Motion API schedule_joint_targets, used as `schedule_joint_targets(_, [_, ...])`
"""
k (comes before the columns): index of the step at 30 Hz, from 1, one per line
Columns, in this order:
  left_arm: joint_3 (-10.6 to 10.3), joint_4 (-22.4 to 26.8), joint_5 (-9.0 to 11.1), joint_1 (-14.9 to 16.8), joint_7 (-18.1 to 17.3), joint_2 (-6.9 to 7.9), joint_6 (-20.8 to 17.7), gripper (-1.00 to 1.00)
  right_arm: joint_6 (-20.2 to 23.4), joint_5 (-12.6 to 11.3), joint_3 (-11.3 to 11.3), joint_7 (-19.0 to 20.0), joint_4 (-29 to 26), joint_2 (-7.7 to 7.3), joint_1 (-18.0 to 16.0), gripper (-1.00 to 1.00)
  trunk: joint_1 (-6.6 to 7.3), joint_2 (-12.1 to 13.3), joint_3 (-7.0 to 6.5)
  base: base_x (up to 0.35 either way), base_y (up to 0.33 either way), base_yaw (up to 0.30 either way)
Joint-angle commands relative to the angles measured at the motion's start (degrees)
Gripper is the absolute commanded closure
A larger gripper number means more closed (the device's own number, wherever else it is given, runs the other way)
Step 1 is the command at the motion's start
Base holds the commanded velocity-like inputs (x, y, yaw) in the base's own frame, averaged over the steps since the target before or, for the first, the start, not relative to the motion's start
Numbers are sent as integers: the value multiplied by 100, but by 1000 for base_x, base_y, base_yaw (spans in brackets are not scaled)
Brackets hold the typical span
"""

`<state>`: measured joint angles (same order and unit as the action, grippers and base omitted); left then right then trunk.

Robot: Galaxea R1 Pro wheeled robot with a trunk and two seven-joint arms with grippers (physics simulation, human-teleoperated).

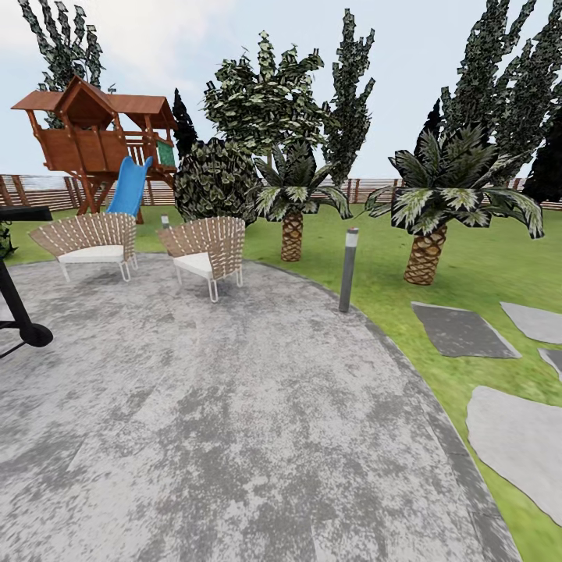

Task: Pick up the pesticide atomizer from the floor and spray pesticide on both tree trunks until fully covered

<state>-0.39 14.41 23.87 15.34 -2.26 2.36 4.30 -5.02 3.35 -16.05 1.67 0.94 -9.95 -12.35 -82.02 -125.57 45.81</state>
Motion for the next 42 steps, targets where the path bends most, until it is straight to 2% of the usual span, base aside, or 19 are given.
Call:
schedule_joint_targets(1, [-5, -9, 41, 4, -25, 1, 18, -100, -25, 34, -48, 17, 10, -2, -4, -100, 1, -2, 5, 0, 0, 0])
schedule_joint_targets(42, [-5, -11, 39, 3, -29, -1, 18, -100, -25, 34, -47, 17, 11, 37, -4, -100, 1, -2, 5, 0, 0, 0])
